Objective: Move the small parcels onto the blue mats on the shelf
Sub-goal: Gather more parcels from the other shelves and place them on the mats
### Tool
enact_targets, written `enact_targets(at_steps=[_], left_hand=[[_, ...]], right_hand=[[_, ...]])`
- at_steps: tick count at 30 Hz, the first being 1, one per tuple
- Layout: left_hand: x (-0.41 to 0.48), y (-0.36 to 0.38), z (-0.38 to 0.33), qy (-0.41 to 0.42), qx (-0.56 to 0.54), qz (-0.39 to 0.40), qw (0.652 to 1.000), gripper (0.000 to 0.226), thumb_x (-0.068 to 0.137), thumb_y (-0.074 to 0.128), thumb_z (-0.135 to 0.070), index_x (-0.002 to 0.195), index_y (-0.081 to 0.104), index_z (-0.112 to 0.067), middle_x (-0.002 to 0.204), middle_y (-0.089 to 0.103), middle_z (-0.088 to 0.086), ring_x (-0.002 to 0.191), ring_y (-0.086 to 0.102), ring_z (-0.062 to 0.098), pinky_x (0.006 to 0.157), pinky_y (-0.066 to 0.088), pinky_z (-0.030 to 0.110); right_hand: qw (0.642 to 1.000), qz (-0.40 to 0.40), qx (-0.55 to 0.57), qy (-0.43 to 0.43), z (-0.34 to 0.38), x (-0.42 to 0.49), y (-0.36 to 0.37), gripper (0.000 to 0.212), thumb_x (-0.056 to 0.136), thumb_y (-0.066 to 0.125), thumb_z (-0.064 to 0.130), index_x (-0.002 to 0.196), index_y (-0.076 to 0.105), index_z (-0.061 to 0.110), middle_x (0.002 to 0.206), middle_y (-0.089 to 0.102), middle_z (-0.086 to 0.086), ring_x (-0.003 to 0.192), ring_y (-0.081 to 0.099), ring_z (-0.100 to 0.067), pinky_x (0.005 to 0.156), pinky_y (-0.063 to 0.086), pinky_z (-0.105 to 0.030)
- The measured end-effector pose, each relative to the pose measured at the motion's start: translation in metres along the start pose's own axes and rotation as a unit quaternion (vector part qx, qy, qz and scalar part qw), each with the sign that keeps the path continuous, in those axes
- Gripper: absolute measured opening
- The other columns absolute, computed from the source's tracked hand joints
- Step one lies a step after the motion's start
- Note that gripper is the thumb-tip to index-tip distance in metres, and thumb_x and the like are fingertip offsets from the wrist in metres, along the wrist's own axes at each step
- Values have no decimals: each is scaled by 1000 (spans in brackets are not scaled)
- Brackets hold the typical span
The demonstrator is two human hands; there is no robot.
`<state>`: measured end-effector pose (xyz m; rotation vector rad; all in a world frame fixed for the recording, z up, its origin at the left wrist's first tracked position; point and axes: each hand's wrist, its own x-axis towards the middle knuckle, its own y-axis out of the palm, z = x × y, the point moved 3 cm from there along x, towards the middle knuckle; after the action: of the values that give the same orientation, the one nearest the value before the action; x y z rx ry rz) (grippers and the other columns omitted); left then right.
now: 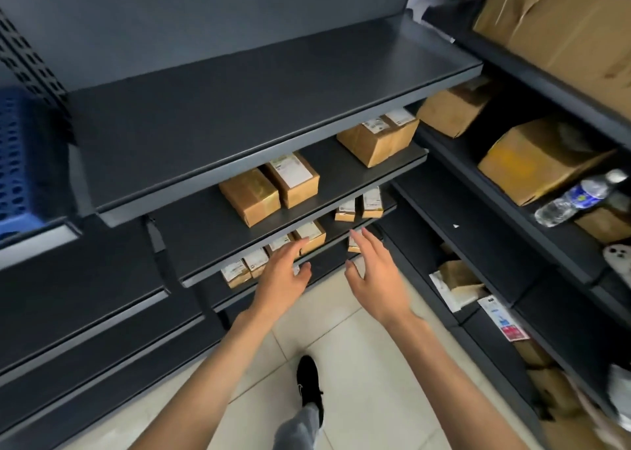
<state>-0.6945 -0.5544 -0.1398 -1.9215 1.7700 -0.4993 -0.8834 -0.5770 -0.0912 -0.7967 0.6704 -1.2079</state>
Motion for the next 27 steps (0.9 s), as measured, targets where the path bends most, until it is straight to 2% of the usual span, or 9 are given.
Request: enact_targets(at_steps=[3,6,12,17,21,23,27], left_hand=[[39,29,-1,-12,-16,-3,1000,50,93,61,-20,138,46,-37,135,52,-12,129,44,6,99,39,20],[68,61,-4,-28,-12,19,999,47,95,59,-23,139,47,-33,140,52,-5,132,44,11,103,44,30],[106,120,1,-42,8,34,999,49,94,58,-23,142,46,-25,142,52,-2,134,45,14,102,41,27],[150,179,24,-46,38,31,998,50,94,59,-23,142,47,-22,139,56,0,130,49,17,102,44,30],[197,236,55,-61,50,12,997,54,93,61,-24,145,44,-22,142,54,-1,132,47,15,105,37,23],[224,266,73,-67,50,-7,996,56,93,62,-22,145,44,-19,143,53,0,134,46,17,110,38,28],[279,329,114,-73,81,-59,992,59,92,63,-24,147,41,-17,150,44,5,139,38,24,111,38,46]], right_hand=[[1000,8,-3,11,-30,31,-2,57,96,51,29,149,31,32,159,25,5,144,24,-16,112,32,-35],[1000,9,5,23,-59,54,-5,57,96,51,28,149,31,32,159,26,5,144,22,-15,113,30,-35],[999,23,-11,35,-117,88,5,59,94,53,28,148,30,34,158,27,6,142,26,-15,107,34,-33],[999,30,-4,39,-179,134,31,58,93,57,27,144,32,34,156,31,2,140,32,-21,103,43,-41],[999,29,-3,30,-239,178,58,57,92,57,28,143,32,32,155,32,0,139,34,-22,101,45,-45],[999,26,-6,34,-276,201,73,58,92,57,29,144,32,31,155,31,0,140,32,-22,104,43,-46],[999,5,-21,45,-355,240,105,62,92,57,33,147,30,32,158,24,4,141,29,-19,104,41,-43]])
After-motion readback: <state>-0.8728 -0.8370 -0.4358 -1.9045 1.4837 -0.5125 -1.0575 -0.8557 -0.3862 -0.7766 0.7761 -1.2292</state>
